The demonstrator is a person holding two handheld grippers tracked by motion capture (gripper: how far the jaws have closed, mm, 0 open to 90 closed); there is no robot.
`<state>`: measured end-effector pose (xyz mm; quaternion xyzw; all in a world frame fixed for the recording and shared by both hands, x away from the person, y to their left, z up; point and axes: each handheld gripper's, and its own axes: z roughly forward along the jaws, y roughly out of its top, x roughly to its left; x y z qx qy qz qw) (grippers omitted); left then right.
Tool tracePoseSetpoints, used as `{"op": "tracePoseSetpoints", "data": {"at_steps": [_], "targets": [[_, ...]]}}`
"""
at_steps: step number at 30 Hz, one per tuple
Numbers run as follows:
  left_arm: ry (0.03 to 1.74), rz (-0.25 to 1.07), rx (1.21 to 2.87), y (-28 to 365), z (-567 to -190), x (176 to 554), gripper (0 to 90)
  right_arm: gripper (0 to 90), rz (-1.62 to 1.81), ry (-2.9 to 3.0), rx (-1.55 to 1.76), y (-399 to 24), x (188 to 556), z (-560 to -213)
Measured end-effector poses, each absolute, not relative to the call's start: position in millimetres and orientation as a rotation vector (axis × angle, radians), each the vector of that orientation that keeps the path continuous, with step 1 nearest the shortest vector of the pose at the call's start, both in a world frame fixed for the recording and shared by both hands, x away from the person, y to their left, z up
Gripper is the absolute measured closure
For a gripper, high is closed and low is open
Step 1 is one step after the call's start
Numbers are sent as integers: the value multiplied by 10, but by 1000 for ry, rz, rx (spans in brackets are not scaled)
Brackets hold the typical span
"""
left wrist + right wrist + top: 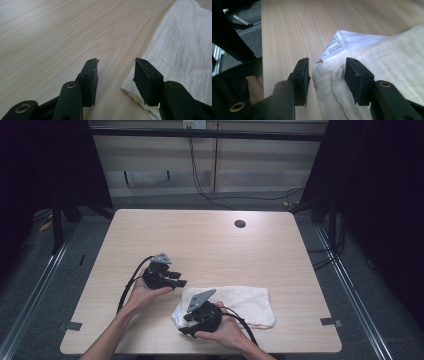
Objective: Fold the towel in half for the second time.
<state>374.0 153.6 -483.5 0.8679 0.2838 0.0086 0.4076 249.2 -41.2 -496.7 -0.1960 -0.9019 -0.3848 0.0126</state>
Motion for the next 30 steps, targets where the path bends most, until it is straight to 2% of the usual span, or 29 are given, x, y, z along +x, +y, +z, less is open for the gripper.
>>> {"op": "tracePoseSetpoints", "data": {"at_steps": [5,6,7,10,14,22,30], "targets": [[729,36,2209,1576,-4851,3719,525,558,-1211,-2918,-538,-346,2339,-4978],[739,37,2219,1605,-4864,3686,518,620,-1206,-2958,-533,-343,2305,-4975],[739,37,2219,1605,-4864,3686,517,620,-1206,-2958,-533,-343,2305,-4975],[728,24,2239,1677,-4820,3605,509,744,-1219,-2950,-561,-377,2356,-4980],[702,3,2260,1680,-4795,3587,490,795,-1218,-2941,-595,-379,2376,-4980],[659,-49,2306,1522,-4883,3566,559,811,-1237,-2890,-622,-413,2408,-4994],[628,-69,2328,1440,-4926,3564,572,820,-1214,-2887,-625,-407,2428,-4983]]}}
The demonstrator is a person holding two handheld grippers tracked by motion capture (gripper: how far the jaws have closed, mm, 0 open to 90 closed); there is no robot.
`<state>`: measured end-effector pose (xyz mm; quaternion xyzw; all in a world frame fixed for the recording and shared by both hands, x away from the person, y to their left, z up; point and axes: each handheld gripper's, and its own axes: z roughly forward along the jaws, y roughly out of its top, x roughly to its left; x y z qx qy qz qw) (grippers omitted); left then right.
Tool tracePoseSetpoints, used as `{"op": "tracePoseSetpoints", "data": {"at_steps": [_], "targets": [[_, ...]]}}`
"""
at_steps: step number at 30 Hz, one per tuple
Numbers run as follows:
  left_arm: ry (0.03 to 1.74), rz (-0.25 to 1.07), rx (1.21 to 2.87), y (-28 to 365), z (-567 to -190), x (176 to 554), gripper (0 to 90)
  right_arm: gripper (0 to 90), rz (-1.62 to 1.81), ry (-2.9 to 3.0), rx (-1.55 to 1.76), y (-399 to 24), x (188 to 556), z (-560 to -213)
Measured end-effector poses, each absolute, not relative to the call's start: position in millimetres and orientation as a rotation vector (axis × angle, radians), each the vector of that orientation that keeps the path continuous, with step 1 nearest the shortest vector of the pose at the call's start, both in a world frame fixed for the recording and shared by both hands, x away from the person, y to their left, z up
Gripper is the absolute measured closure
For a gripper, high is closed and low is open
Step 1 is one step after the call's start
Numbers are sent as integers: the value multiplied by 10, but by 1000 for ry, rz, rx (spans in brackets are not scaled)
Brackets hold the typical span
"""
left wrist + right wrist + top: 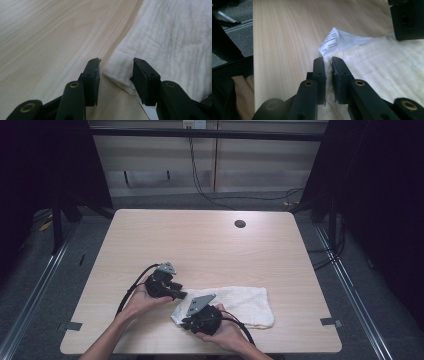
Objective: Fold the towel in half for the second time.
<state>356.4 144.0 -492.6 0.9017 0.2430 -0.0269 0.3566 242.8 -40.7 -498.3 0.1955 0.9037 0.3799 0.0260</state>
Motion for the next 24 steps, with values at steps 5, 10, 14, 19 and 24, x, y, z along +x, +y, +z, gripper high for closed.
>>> {"op": "tracePoseSetpoints", "data": {"at_steps": [5,10,14,19,24], "targets": [[592,-67,2359,1391,-4913,3533,607,820,1179,2794,614,-411,2439,-4982],[560,-78,2365,1394,-4922,3521,745,823,1179,2799,611,-413,2445,-4982],[567,-95,2349,1416,-4939,3534,838,825,1175,2796,614,-406,2442,-4980],[591,-143,2307,1437,-4959,3563,850,834,1197,2804,653,-415,2457,-4984],[616,-153,2282,1450,-4953,3561,852,837,1193,2819,659,-409,2466,-4973]]}}
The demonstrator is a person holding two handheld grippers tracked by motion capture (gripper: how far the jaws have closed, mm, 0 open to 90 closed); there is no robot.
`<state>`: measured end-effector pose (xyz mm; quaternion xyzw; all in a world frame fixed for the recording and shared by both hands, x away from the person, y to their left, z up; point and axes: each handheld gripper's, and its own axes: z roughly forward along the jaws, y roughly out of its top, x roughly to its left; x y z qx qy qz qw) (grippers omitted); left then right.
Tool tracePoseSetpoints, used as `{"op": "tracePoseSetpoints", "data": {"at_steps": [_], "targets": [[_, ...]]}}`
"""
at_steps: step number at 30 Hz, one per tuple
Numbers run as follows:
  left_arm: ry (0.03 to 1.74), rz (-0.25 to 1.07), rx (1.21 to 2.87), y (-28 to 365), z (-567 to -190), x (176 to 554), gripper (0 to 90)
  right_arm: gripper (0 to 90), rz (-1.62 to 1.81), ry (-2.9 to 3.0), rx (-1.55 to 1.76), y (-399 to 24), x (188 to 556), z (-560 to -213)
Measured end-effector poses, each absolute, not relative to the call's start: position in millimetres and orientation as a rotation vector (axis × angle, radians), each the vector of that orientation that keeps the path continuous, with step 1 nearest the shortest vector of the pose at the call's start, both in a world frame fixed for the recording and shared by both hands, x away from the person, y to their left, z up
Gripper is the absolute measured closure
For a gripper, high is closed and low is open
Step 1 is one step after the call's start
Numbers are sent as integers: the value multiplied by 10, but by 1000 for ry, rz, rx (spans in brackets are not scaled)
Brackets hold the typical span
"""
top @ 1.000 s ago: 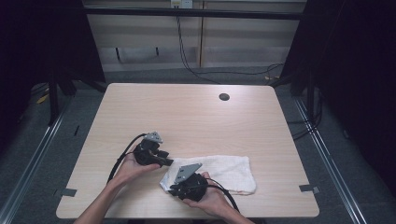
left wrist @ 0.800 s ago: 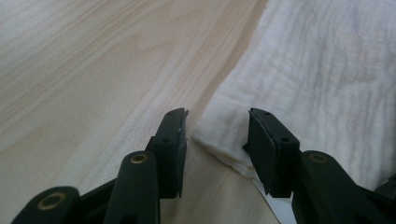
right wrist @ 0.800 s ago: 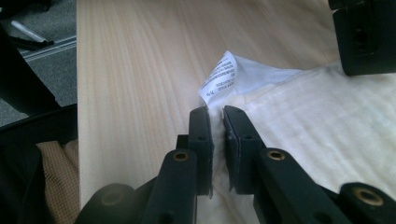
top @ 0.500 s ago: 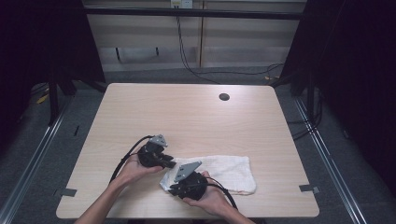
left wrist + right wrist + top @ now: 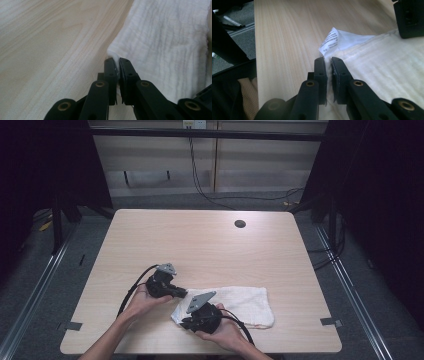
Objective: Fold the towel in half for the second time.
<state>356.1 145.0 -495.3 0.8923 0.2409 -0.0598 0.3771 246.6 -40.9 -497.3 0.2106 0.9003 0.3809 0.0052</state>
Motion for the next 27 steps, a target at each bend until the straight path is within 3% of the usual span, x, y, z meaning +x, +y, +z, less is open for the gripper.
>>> {"op": "tracePoseSetpoints", "data": {"at_steps": [27], "targets": [[679,-156,2181,1626,-4810,3608,848,836,1325,2757,708,-456,2515,-4739]]}}
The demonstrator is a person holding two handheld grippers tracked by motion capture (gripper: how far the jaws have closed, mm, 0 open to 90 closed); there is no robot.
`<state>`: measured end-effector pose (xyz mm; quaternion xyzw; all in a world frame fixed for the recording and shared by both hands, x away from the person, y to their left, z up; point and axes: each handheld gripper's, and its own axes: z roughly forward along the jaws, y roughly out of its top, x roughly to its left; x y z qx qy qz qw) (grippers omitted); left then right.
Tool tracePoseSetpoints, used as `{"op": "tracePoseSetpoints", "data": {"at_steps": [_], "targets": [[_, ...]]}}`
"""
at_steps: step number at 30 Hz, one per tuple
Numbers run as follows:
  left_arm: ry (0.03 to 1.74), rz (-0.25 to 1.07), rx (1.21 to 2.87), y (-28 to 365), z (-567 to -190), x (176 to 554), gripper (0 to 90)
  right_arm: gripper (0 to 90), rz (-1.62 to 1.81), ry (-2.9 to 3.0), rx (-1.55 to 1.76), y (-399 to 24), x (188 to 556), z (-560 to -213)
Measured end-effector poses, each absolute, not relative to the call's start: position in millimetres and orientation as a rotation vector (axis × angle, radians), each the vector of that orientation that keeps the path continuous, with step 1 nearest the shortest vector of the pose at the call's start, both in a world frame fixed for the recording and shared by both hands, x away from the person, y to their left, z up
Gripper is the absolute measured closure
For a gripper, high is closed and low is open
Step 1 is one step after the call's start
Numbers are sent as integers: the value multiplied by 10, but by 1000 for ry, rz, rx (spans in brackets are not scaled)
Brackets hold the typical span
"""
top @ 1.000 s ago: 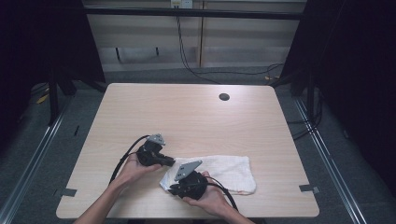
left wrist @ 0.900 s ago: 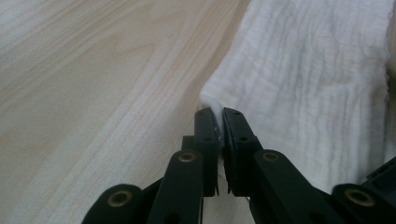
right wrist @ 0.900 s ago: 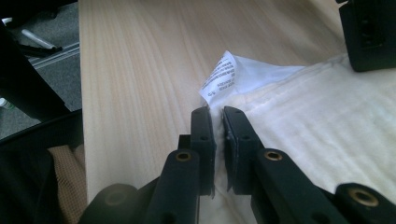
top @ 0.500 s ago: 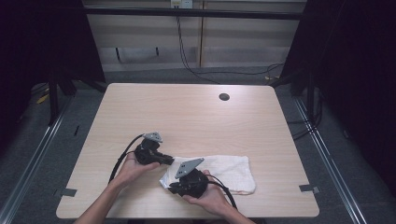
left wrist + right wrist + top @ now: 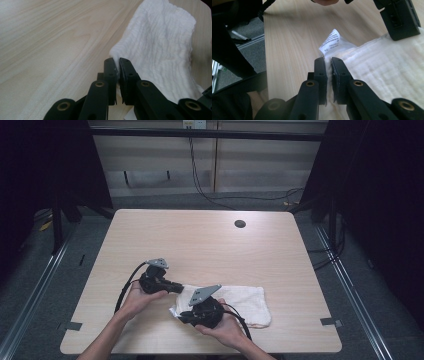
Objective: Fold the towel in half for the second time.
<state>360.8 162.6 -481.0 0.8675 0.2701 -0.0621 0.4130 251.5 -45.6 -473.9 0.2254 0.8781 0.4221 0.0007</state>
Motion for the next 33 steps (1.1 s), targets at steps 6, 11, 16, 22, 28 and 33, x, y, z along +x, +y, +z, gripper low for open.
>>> {"op": "tracePoseSetpoints", "data": {"at_steps": [6,11,16,22,28,33], "targets": [[688,-150,2160,1617,-4806,3613,848,837,1327,2746,714,-433,2520,-4747],[682,-132,2131,1671,-4703,3607,850,837,1368,2720,714,-447,2528,-4670],[681,-121,2130,1677,-4638,3610,850,837,1412,2685,734,-506,2528,-4579],[682,-110,2139,1679,-4578,3592,851,838,1447,2667,740,-521,2533,-4510],[688,-99,2126,1749,-4516,3589,851,838,1468,2654,717,-491,2545,-4421],[691,-101,2111,1806,-4464,3605,851,838,1471,2647,695,-454,2556,-4369]]}}
